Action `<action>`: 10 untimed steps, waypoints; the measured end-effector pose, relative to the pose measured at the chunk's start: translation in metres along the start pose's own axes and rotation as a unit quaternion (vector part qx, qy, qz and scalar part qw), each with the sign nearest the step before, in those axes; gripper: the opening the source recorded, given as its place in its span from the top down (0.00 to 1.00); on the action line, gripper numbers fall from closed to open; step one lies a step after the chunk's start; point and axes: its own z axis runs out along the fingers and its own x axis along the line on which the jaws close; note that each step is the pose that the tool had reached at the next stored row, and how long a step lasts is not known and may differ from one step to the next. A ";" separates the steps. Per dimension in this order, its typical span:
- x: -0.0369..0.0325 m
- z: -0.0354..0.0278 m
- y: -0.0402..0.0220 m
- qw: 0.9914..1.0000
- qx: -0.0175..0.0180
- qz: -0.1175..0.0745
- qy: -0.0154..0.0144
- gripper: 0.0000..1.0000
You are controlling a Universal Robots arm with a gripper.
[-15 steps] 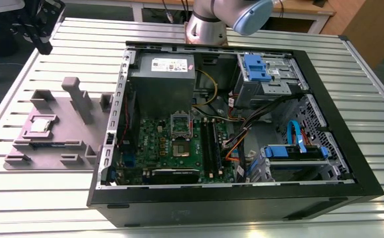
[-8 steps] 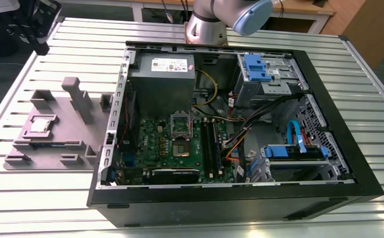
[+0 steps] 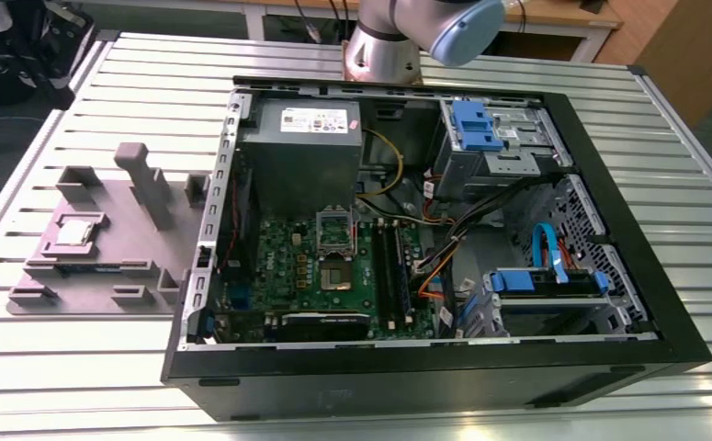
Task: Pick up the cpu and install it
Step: 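Reach for the cpu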
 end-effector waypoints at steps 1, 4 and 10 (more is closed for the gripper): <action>0.0024 0.0016 -0.0003 1.000 0.000 0.000 0.000 0.89; 0.0087 0.0069 -0.0011 1.000 0.000 0.000 0.000 0.89; 0.0157 0.0175 -0.0037 1.000 0.000 0.000 0.001 0.89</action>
